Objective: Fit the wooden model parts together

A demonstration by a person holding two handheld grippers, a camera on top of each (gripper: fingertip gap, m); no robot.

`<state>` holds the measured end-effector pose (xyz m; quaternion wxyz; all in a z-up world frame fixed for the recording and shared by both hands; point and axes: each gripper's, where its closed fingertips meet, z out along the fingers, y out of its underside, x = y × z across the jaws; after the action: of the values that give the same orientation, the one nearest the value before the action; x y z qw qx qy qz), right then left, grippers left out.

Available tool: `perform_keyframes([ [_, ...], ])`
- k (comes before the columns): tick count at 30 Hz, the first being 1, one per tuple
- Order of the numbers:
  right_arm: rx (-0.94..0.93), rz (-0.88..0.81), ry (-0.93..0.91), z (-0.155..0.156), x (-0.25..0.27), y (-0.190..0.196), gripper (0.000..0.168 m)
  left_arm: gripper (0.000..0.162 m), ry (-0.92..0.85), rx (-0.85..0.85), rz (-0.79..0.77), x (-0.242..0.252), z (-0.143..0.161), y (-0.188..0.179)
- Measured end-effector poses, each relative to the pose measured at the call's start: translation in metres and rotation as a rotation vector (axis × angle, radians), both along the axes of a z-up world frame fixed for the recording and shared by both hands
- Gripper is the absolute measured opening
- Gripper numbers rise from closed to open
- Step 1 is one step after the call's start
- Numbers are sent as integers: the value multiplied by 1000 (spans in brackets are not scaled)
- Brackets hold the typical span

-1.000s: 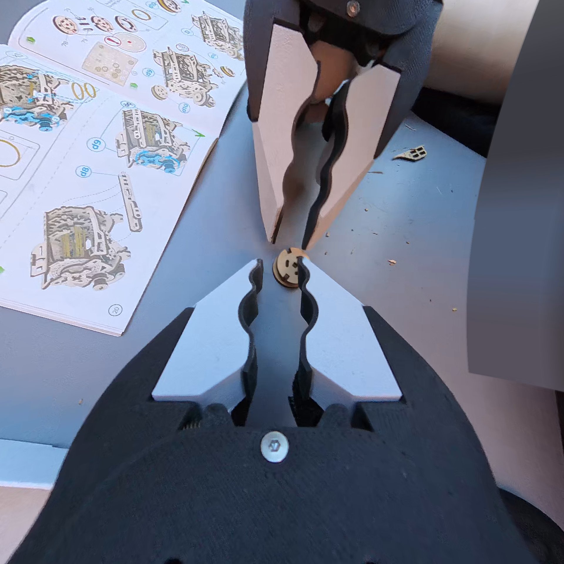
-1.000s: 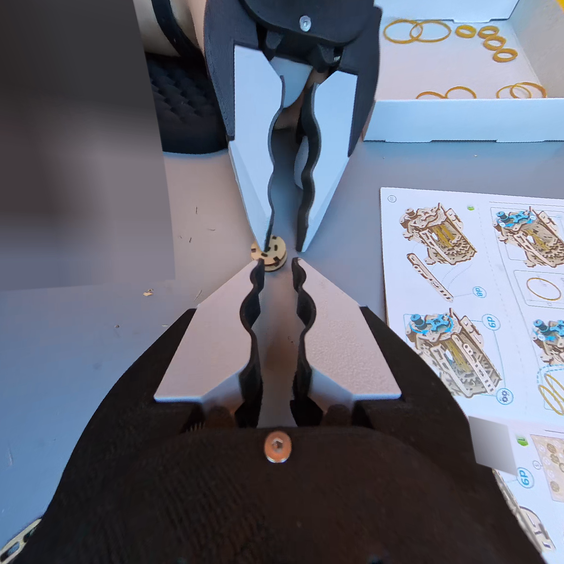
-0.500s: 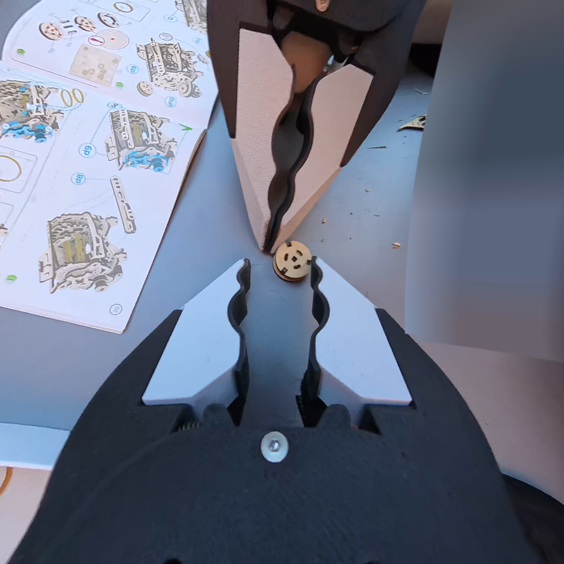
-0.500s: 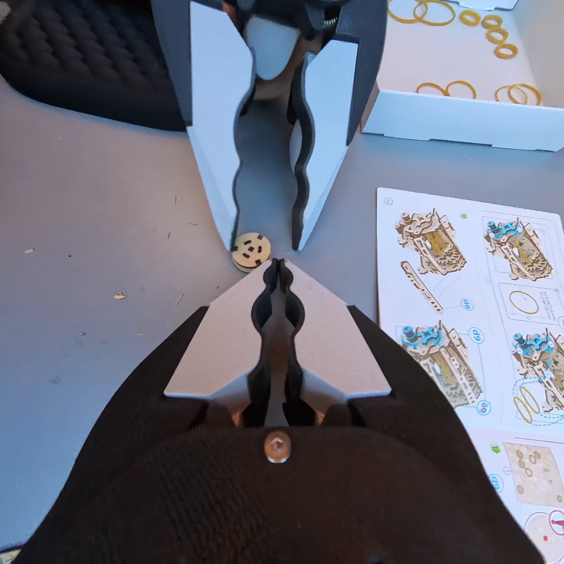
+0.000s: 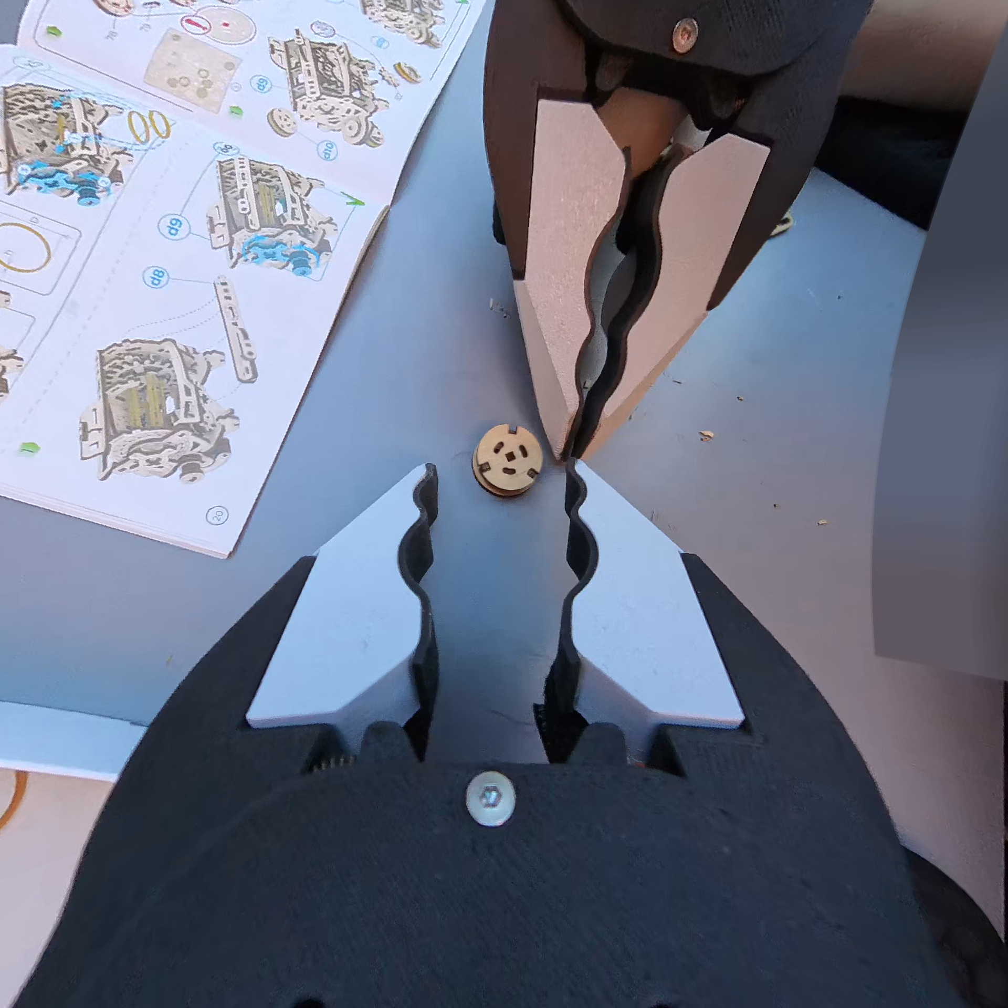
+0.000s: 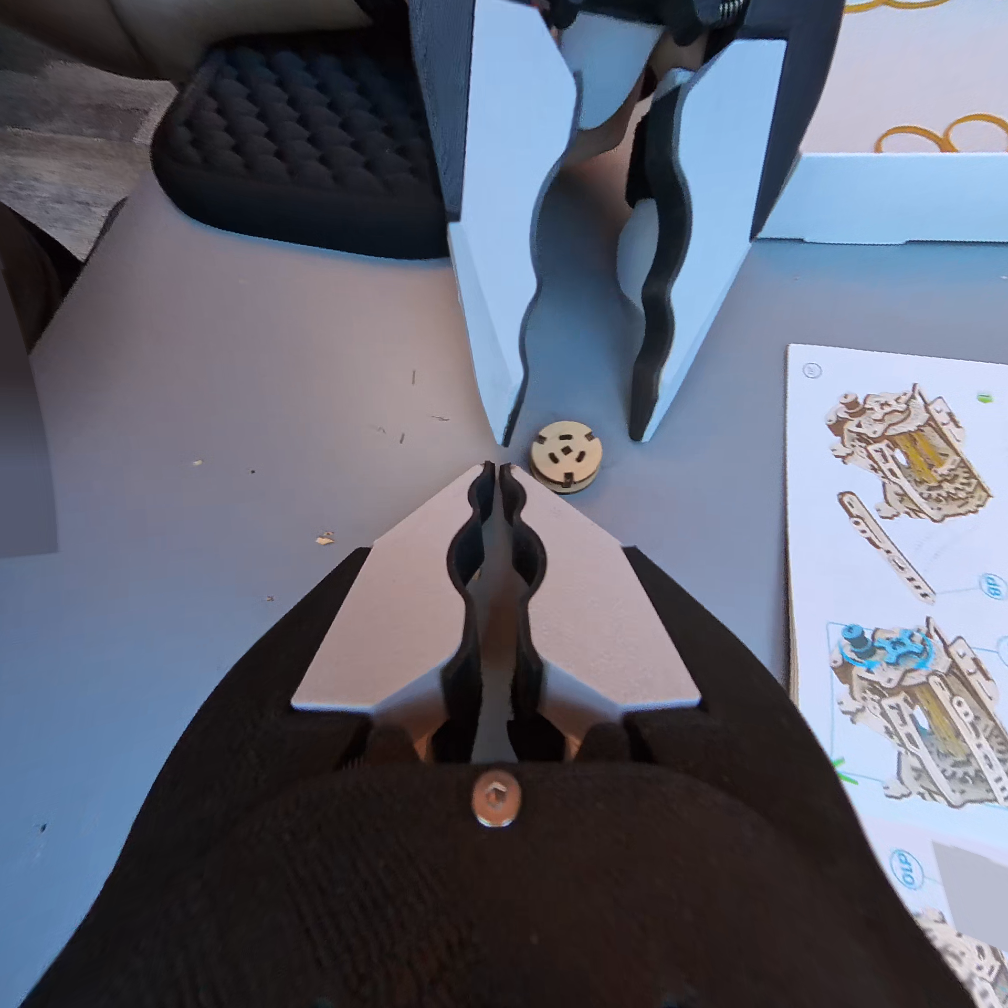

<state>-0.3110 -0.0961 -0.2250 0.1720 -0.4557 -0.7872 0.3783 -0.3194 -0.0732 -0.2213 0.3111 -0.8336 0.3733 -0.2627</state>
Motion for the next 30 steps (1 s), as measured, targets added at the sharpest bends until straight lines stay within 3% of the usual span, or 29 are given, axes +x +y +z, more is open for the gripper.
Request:
perform_keyframes([
  [3, -4, 14, 32, 8, 3, 4, 0, 41, 27, 18, -16, 6, -1, -1],
  [10, -48, -169, 106, 19, -12, 44, 0, 32, 89, 109, -6, 8, -4, 9],
  [16, -93, -120, 70, 15, -9, 29, 0, 24, 144, 261, -177, 14, -6, -4],
  [22, -105, -44, 64, 15, -5, 15, 0, 24, 63, 233, -290, 16, -6, -19],
  [30, -97, -2, 60, 11, -6, 6, 0, 25, 45, 208, -310, 16, -5, -21],
])
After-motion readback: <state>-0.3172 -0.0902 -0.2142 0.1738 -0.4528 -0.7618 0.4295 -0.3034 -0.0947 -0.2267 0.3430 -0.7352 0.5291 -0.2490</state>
